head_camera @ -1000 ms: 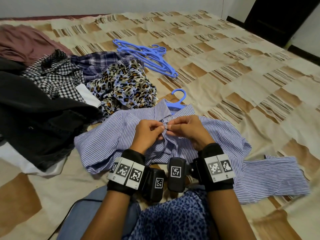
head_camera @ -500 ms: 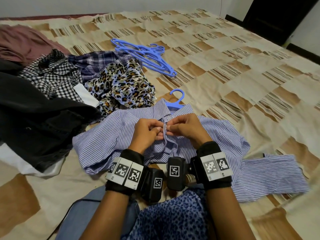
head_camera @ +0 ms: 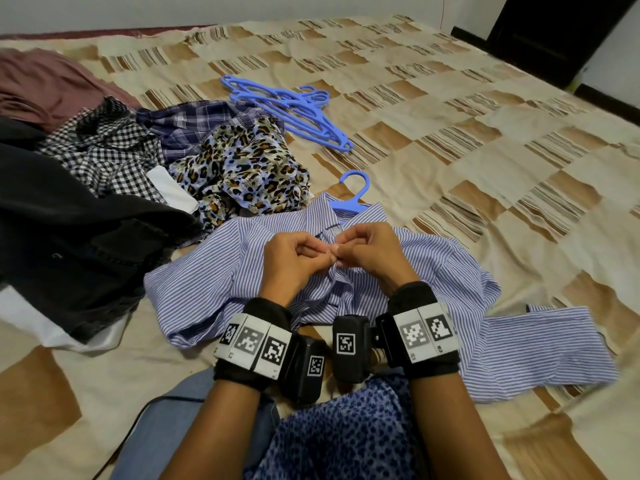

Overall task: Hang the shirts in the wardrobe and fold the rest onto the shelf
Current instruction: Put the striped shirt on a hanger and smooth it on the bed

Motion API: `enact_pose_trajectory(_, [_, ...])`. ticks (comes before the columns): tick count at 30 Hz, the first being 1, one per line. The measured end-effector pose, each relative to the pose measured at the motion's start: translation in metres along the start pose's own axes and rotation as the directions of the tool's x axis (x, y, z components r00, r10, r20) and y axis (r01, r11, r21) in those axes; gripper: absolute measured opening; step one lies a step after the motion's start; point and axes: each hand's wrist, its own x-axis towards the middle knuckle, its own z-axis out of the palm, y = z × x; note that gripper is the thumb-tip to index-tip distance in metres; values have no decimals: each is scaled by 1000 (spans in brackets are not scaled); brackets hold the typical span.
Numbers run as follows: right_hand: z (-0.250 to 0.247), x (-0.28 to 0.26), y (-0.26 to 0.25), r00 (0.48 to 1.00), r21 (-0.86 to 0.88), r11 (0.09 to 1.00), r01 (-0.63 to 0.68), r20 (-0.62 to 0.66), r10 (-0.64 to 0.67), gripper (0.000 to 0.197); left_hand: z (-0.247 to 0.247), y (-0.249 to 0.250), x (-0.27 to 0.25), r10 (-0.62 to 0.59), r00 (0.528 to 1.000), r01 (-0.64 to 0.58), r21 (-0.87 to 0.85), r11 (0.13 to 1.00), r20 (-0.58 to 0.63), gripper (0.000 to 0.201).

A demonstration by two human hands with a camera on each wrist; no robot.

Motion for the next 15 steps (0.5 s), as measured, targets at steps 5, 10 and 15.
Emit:
enact_pose_trajectory(5, [-5,2,2,1000,21,1000,23,17,-23,15,-2,2,-2,-106,990,127,-285,950,90,11])
enact_pose_trajectory(10, [-5,3,4,1000,-12,999,31,0,-31,18,0,3,-1,-104,989,131,-288,949,108,11])
enact_pose_trajectory(15, [-1,10,8,993,-105,993,45,-100,-56,21,1,4,-1,-83,992,99,-191,977,92,9])
